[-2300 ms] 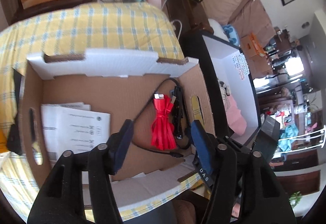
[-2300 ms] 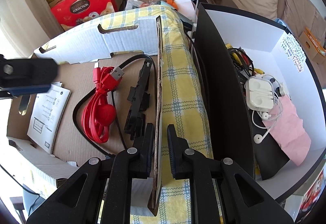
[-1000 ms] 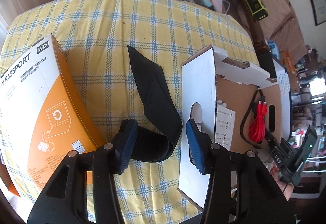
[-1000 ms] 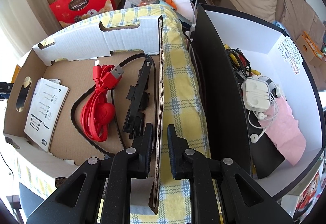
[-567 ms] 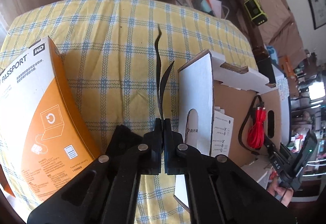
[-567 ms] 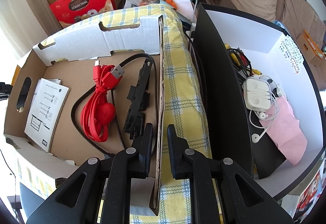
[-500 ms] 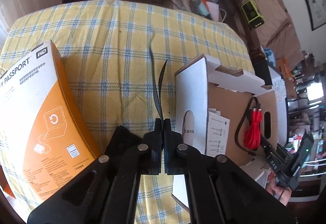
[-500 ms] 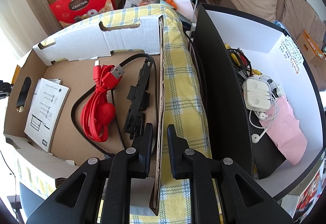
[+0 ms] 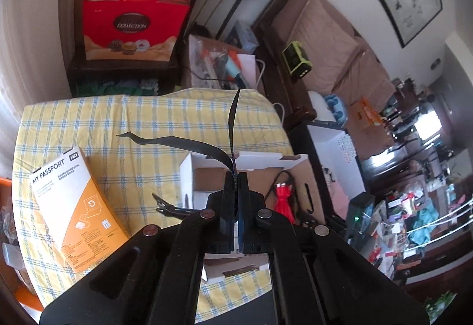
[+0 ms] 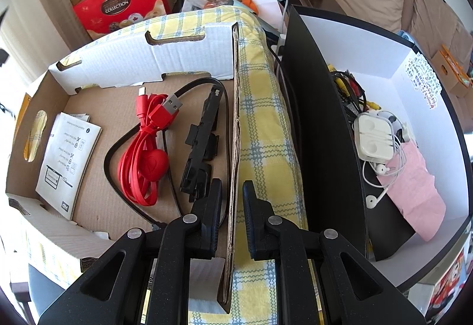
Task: Organize objects
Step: 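Carry the black strap into the box and release it beside the red cable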
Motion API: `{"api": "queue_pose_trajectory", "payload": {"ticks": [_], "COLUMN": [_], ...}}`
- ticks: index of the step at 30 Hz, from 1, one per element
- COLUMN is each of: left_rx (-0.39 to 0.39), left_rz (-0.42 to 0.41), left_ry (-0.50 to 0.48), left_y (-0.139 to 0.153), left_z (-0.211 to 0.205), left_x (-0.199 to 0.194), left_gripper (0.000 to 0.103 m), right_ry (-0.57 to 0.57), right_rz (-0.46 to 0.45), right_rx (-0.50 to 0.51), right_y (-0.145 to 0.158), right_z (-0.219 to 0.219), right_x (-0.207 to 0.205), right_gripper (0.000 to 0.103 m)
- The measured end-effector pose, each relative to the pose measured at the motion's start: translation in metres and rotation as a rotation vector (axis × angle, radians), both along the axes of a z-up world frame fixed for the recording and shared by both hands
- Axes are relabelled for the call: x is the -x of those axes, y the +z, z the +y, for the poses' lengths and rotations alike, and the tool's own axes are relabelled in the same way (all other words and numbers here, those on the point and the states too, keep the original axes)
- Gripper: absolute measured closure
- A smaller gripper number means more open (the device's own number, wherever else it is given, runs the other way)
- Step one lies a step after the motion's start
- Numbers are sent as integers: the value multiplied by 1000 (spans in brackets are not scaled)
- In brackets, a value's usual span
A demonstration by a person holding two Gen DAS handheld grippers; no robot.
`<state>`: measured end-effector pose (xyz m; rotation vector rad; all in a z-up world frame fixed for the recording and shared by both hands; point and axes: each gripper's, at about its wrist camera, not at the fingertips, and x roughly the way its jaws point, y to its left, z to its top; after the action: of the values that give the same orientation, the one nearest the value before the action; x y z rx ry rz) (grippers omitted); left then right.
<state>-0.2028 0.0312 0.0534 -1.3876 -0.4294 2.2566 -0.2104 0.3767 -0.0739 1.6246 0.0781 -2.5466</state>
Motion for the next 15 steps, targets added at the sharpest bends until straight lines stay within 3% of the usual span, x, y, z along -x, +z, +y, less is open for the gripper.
{"api": "queue_pose_trajectory", "payload": {"ticks": [6,15], "left_rx": [-19,-63], "left_rz": [20,-61], "left_ry": [-70,-124], "left_y": [18,-10], "left_z": [39,101], "left_x": [-5,-2], "left_gripper": [102,102], "right_ry": [0,12], "right_rz": [0,5], "right_rx": [8,2], "right_y": [1,4], "right_z": [-1,1], "right_x": [0,-1], "right_gripper": [90,90]}}
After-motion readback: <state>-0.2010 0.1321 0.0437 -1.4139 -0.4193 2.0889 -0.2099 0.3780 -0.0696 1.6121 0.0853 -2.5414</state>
